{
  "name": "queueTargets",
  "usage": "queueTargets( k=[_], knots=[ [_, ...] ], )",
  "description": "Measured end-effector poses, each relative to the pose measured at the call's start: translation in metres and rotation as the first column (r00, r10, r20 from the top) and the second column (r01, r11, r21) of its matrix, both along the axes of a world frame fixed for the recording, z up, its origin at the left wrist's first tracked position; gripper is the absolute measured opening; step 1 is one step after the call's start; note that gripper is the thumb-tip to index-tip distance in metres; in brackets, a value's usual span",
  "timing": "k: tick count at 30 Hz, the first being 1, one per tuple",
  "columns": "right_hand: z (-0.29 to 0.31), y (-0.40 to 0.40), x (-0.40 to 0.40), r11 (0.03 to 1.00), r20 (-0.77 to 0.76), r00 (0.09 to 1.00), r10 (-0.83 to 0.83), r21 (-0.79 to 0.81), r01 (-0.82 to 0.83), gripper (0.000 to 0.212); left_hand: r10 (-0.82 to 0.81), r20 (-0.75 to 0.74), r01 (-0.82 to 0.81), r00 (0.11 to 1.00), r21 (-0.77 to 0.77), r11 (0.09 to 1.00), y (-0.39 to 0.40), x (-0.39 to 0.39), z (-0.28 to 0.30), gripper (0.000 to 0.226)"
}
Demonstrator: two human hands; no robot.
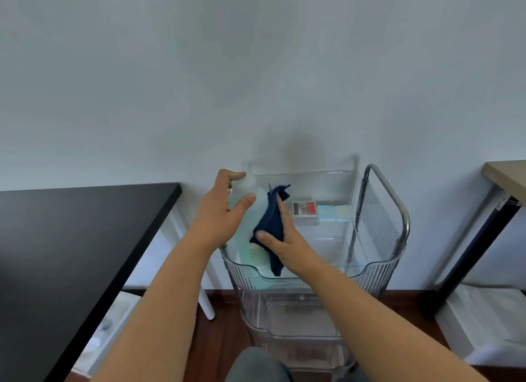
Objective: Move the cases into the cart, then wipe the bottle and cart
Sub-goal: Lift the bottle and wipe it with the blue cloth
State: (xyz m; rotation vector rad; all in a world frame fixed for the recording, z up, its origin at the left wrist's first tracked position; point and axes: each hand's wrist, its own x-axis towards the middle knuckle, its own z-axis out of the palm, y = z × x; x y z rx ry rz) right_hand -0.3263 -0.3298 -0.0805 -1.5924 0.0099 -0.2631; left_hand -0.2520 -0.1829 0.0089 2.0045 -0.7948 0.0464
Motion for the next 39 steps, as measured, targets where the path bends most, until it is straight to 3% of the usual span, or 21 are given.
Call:
queueTargets(
  k=[9,14,20,27,31,39],
  knots=[
    [-0.01,-0.02,-0.007,0.975,-0.186,0.98,0.069,-0.195,-0.105,0.095,-0.103,-0.09,0.092,0.991,-0.118,0.989,0.009,-0.003,-0.002,0.034],
    [0.002,-0.01,-0.005,0.975,-0.058,0.997,-0.052,-0.22,0.038,0.087,-0.067,-0.091,0.057,0.994,-0.109,0.992,0.011,-0.003,-0.002,0.035],
    [0.03,0.004,0.001,0.986,0.068,0.989,-0.134,-0.087,0.139,0.083,0.191,0.106,-0.191,0.976,-0.014,0.981,-0.004,-0.008,-0.003,0.037],
    [-0.018,0.001,-0.006,0.974,-0.107,0.983,-0.148,-0.186,0.126,0.097,0.358,0.319,-0.394,0.877,0.053,0.918,-0.028,-0.012,0.001,0.044],
    [-0.017,-0.012,-0.005,0.97,-0.186,0.975,-0.126,-0.23,0.081,0.097,0.4,0.374,-0.457,0.836,0.074,0.886,-0.033,-0.013,0.0,0.047],
    [0.014,-0.014,0.011,0.985,0.002,0.987,-0.16,-0.072,0.159,0.091,0.325,0.473,-0.443,0.819,0.159,0.882,-0.029,-0.003,0.007,0.056]
  ],
)
